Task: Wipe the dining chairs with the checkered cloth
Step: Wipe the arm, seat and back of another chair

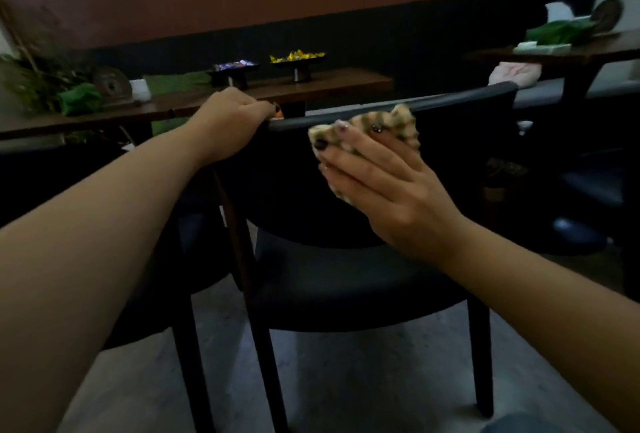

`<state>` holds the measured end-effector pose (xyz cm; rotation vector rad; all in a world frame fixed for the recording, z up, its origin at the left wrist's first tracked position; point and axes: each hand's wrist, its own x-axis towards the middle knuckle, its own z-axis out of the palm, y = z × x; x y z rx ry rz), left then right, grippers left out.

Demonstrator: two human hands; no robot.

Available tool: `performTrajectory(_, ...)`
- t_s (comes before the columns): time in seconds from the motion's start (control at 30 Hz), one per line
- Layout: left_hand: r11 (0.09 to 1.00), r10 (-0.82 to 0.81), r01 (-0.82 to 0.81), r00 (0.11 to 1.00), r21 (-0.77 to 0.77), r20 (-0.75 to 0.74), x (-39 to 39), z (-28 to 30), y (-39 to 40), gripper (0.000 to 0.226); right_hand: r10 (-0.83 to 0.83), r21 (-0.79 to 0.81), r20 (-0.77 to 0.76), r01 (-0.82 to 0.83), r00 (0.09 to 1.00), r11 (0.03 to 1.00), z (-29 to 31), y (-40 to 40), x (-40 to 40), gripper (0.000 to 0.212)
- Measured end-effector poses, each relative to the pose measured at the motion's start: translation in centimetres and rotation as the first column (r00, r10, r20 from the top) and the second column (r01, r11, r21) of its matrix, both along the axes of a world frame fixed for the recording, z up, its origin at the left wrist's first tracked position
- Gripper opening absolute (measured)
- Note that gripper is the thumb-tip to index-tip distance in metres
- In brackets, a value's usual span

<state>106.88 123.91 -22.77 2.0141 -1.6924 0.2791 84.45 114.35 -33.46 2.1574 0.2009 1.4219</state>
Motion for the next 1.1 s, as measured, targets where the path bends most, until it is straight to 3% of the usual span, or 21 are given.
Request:
performTrajectory(0.07, 0.994, -0.005, 0.022, 0.987, 0.104, -0.158, -1.3, 1.3, -1.1, 0.024, -0.016, -0.017, 0.023, 0.016, 1.0, 1.0, 0.6, -0.2, 0.1, 0.029)
performTrajectory(0.17, 0.978, 0.013, 0.039, 0.969, 0.204, -0.247, -5.0, 3.0, -3.3, 0.03, -0.03, 0.053, 0.141, 0.023, 0.99, 0.998, 0.0, -0.4, 0.3, 0.029)
performTrajectory(0.3, 0.936, 0.019, 0.05, 0.981, 0.347, -0.191, -10.5, 3.9, -6.6, 0.032, -0.102, 0.334, 0.396, -0.04, 0.913, 0.942, -1.6, -1.0, 0.0, 0.035)
performTrajectory(0.43, 0.907, 0.0, 0.065, 0.988, 0.415, -0.157, -12.2, 3.5, -7.9, 0.037, -0.138, 0.486, 0.478, -0.13, 0.868, 0.864, -1.8, -2.3, -1.3, 0.039)
performTrajectory(0.47, 0.902, 0.018, 0.044, 0.99, 0.429, -0.138, -12.0, 3.7, -8.0, 0.037, -0.154, 0.58, 0.533, -0.227, 0.832, 0.782, -1.5, -2.7, -1.6, 0.042)
performTrajectory(0.5, 0.886, 0.035, 0.037, 0.989, 0.463, -0.144, -11.8, 4.0, -7.8, 0.038, -0.181, 0.674, 0.612, -0.389, 0.77, 0.628, -1.0, -3.2, -2.0, 0.046)
performTrajectory(0.53, 0.869, 0.045, 0.043, 0.985, 0.493, -0.166, -11.8, 4.2, -7.7, 0.038, -0.209, 0.701, 0.694, -0.581, 0.689, 0.413, -0.2, -3.8, -2.5, 0.049)
performTrajectory(0.6, 0.856, 0.031, 0.052, 0.988, 0.514, -0.151, -11.6, 4.5, -7.9, 0.036, -0.262, 0.586, 0.79, -0.808, 0.554, 0.062, 1.7, -5.6, -3.4, 0.045)
performTrajectory(0.63, 0.853, 0.012, 0.049, 0.993, 0.52, -0.113, -11.6, 4.4, -7.9, 0.034, -0.289, 0.548, 0.796, -0.836, 0.532, -0.026, 2.6, -6.6, -3.8, 0.041)
performTrajectory(0.7, 0.855, -0.005, 0.044, 0.997, 0.516, -0.076, -11.5, 4.2, -8.0, 0.039, -0.329, 0.523, 0.783, -0.845, 0.528, -0.11, 3.9, -8.5, -4.5, 0.036)
performTrajectory(0.87, 0.868, -0.011, 0.029, 0.999, 0.495, -0.04, -11.8, 4.0, -7.9, 0.043, -0.375, 0.523, 0.743, -0.83, 0.554, -0.192, 3.3, -12.7, -5.2, 0.025)
performTrajectory(0.93, 0.892, -0.022, 0.028, 1.0, 0.451, -0.018, -12.1, 3.9, -7.8, 0.034, -0.449, 0.537, 0.666, -0.801, 0.596, -0.265, 1.7, -13.5, -5.0, 0.025)
performTrajectory(1.03, 0.903, -0.055, 0.042, 0.998, 0.427, 0.017, -12.4, 3.6, -7.5, 0.052, -0.535, 0.527, 0.521, -0.744, 0.665, -0.41, -1.6, -14.0, -4.6, 0.027)
performTrajectory(1.1, 0.9, -0.06, 0.057, 0.998, 0.432, -0.006, -12.3, 3.5, -7.5, 0.043, -0.542, 0.491, 0.487, -0.728, 0.685, -0.478, -2.5, -14.4, -4.6, 0.029)
